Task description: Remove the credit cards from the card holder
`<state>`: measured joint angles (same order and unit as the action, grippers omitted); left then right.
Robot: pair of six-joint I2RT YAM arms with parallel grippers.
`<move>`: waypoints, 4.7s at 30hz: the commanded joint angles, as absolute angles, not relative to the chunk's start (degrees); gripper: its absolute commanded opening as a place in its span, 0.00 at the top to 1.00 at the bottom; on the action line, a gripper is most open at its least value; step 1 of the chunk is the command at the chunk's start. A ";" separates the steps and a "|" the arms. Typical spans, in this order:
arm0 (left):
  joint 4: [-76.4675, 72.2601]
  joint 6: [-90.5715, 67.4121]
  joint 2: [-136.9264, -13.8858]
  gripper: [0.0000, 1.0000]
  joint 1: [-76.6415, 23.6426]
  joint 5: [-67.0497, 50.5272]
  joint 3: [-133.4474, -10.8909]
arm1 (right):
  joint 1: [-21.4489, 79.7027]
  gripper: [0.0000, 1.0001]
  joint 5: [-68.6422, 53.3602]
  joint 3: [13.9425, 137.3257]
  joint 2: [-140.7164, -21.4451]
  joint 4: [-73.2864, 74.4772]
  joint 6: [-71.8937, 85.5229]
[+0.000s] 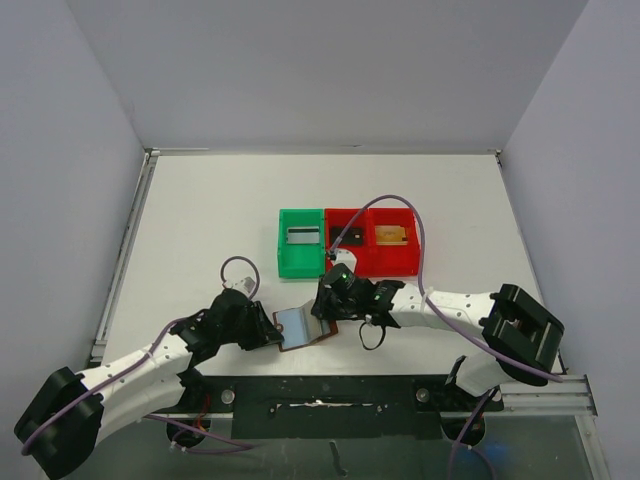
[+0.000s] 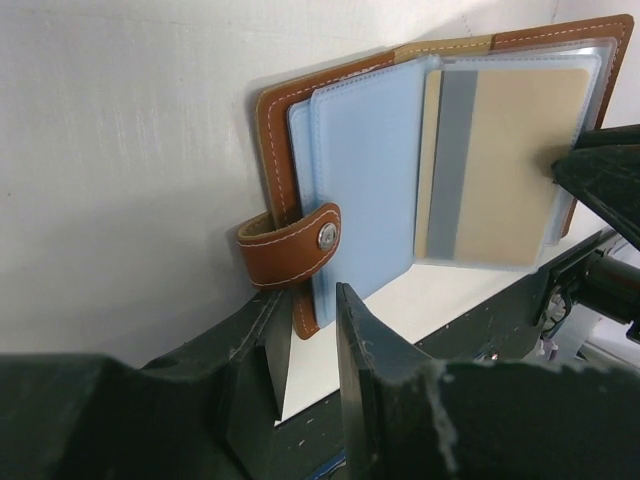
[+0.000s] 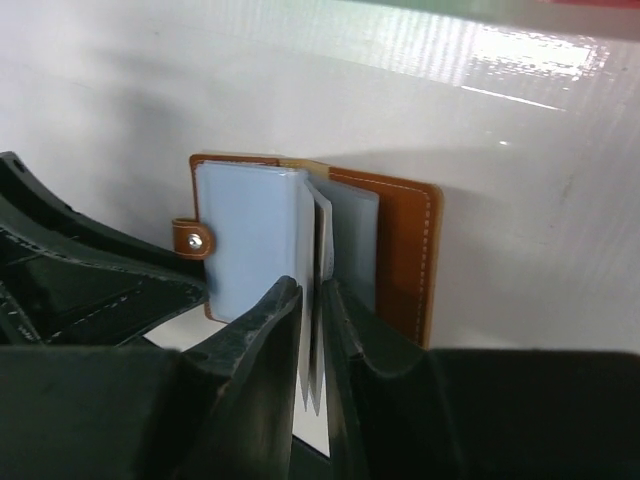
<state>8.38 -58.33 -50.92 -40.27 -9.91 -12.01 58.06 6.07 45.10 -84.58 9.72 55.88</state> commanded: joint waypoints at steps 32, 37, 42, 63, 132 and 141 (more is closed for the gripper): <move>11.43 -60.32 -46.09 0.73 -43.45 -2.92 -22.08 | 50.70 0.64 -7.84 35.37 -78.44 -6.58 62.68; 10.98 -59.78 -49.73 0.70 -46.05 0.83 -26.26 | 48.51 0.68 -11.94 32.70 -78.84 -12.38 64.76; 5.48 -58.99 -54.88 0.70 -46.05 -2.06 -25.44 | 46.73 0.65 -12.34 30.02 -77.07 -14.09 66.12; -0.91 -59.32 -57.67 0.69 -46.14 -5.42 -23.06 | 43.42 0.88 -19.96 23.22 -76.16 -27.93 70.70; 7.13 -53.85 -60.82 0.55 -45.97 -3.05 -21.34 | 54.48 0.68 -1.28 49.98 -86.80 11.52 54.63; 8.31 -53.57 -60.70 0.57 -45.97 -2.43 -22.21 | 54.23 0.62 2.90 49.74 -84.98 15.25 55.19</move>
<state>9.89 -54.72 -60.93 -45.80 -2.07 -20.86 54.11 -0.73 49.58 -87.79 13.82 54.65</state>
